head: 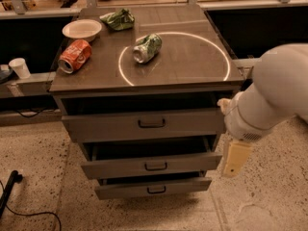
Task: Open top drawer
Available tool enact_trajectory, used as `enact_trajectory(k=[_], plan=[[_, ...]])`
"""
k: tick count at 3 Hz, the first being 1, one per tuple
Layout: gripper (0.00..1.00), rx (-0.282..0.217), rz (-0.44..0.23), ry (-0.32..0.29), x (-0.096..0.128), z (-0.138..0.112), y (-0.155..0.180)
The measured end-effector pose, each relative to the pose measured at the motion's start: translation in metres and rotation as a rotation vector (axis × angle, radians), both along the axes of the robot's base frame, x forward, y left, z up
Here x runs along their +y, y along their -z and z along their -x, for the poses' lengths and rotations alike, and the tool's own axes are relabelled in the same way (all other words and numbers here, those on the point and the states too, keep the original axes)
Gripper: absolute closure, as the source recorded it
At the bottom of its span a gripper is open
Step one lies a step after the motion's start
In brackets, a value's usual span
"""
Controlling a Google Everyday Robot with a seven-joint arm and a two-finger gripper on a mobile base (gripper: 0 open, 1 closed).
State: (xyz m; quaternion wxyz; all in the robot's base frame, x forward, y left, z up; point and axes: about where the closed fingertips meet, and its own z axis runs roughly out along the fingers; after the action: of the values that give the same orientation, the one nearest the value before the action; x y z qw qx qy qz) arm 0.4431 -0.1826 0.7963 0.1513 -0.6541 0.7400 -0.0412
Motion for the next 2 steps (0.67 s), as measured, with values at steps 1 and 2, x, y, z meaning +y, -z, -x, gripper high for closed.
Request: enact_trajectory(k=[1,2], plan=[[0.0,0.004,0.004,-0.001,0.0,0.004,0.007],[0.0,0.013,-0.005,-0.011,-0.001,-0.004,0.017]])
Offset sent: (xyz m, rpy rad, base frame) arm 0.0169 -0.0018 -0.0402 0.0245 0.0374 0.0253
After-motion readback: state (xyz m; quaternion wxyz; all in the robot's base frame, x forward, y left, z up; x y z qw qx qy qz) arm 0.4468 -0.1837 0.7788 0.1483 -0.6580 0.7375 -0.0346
